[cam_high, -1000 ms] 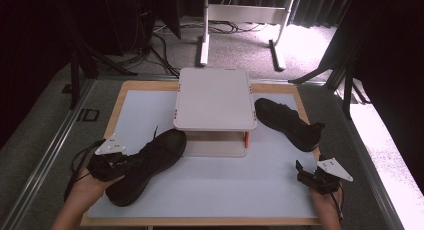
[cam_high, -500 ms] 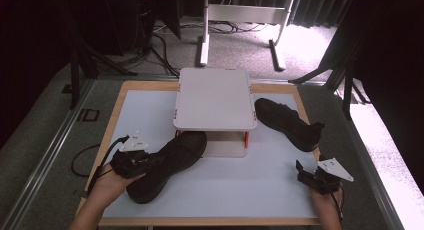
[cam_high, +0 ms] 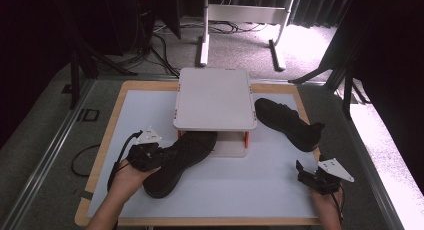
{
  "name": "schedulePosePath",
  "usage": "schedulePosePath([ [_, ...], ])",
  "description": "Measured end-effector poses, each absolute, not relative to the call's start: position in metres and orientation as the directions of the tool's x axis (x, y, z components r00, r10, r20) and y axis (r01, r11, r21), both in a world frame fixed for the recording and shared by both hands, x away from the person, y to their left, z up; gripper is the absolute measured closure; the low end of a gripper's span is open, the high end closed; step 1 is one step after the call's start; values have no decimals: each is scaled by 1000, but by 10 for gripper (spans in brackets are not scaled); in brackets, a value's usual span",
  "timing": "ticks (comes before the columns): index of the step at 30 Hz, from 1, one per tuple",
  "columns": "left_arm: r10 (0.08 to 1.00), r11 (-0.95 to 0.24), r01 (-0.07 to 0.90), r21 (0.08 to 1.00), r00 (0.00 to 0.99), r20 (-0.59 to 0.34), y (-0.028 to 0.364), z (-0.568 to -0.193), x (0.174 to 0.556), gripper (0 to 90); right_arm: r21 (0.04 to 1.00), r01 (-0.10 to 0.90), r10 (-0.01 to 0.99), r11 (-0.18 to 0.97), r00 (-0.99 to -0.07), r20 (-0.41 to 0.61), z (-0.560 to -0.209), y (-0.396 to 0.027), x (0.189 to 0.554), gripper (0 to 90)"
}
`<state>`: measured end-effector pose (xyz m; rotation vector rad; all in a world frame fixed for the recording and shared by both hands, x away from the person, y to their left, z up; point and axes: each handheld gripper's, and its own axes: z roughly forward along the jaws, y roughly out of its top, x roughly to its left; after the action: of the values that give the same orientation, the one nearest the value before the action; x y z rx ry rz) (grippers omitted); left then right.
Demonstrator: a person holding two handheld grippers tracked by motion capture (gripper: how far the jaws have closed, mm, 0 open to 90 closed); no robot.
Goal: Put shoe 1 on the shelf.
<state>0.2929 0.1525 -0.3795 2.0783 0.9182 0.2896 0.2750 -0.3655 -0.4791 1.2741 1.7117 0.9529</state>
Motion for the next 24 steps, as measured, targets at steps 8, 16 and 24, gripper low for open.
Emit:
schedulePosePath([
  [8, 719, -328, 533, 780, 676, -160, 137, -385, 300, 829, 898, 382, 970, 216, -191, -152, -479, -365, 275, 148],
  [16, 738, -281, 547, 789, 648, -187, 126, -393, 310, 828, 899, 382, 970, 215, -191, -151, -479, -366, 275, 147],
  [24, 788, -166, 578, 799, 565, -244, 118, -401, 319, 828, 897, 382, 969, 221, -194, -156, -479, -365, 275, 148],
])
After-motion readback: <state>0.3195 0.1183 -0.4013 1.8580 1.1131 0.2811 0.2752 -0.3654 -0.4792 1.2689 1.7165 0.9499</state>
